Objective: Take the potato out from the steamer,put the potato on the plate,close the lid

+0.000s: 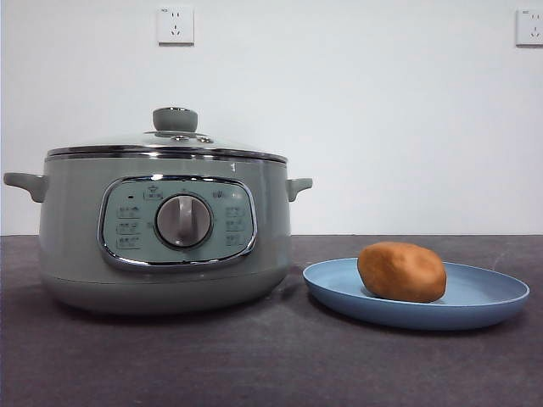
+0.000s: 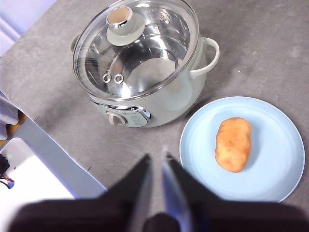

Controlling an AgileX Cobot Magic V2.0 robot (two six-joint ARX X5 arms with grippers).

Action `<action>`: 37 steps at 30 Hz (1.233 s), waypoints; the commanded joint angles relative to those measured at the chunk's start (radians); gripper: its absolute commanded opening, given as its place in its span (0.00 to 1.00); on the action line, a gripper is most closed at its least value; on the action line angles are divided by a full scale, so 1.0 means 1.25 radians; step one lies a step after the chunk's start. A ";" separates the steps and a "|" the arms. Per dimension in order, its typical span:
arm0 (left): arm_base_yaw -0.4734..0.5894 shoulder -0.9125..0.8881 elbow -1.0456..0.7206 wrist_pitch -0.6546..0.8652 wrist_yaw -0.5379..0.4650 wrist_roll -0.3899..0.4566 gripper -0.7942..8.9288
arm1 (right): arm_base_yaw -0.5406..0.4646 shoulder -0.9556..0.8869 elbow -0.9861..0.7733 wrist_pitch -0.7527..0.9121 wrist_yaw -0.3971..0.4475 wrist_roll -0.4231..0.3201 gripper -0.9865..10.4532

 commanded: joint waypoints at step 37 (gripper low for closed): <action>0.197 -0.765 -1.276 0.976 -0.059 -0.170 0.08 | 0.000 0.000 -0.001 0.004 0.003 -0.006 0.07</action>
